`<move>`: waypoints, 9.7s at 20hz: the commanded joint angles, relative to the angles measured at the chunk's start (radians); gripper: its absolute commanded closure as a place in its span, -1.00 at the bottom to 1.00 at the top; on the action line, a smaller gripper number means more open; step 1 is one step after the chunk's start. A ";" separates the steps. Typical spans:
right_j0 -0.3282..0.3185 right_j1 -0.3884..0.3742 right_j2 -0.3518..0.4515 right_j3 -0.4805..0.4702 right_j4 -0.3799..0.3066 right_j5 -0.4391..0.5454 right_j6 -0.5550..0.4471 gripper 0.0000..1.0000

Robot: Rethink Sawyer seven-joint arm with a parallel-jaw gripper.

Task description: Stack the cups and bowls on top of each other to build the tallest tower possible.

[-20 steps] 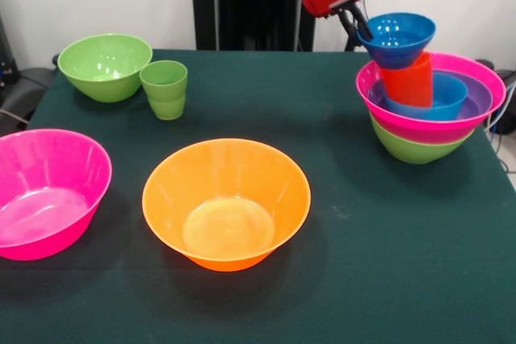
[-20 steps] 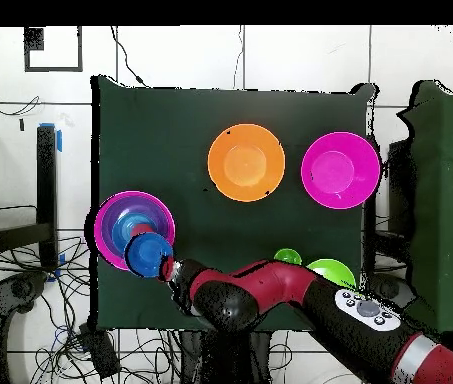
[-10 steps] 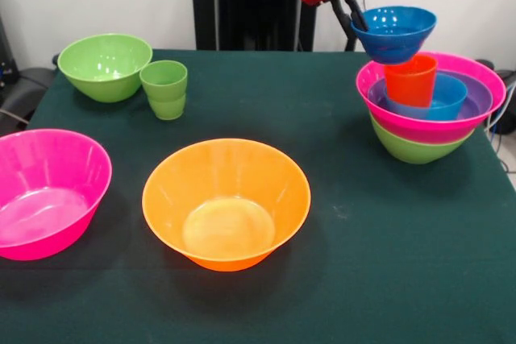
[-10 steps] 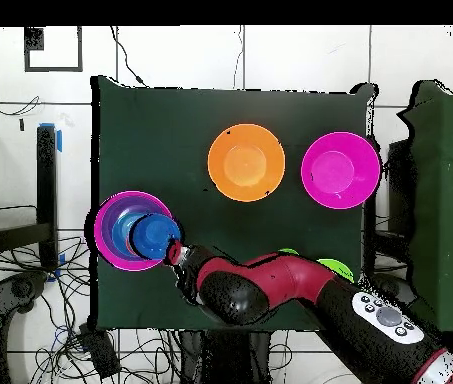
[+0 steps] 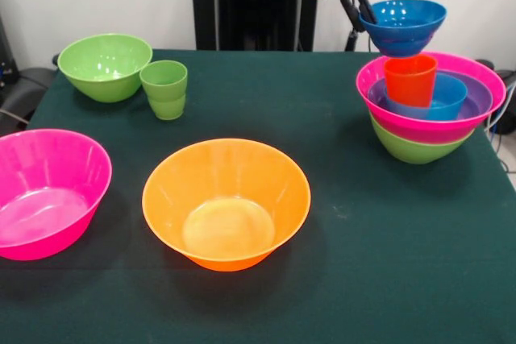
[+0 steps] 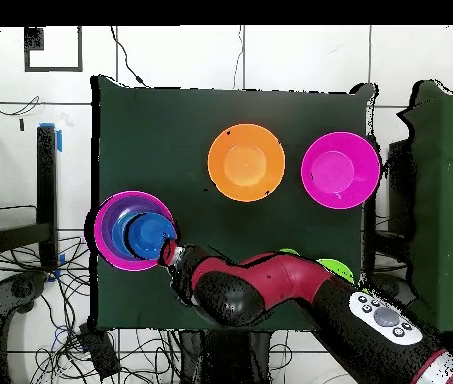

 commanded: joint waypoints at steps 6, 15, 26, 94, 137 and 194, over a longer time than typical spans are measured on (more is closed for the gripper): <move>0.073 0.095 -0.040 0.048 -0.017 -0.015 0.055 1.00; 0.103 0.155 -0.107 0.000 -0.065 -0.054 0.042 1.00; 0.048 0.143 -0.085 -0.011 -0.061 -0.013 -0.001 1.00; 0.003 0.064 -0.022 0.012 -0.017 0.030 0.019 1.00; 0.081 0.205 -0.119 -0.114 -0.072 -0.034 -0.006 1.00; 0.152 0.049 -0.193 -0.019 -0.007 -0.092 0.111 -1.00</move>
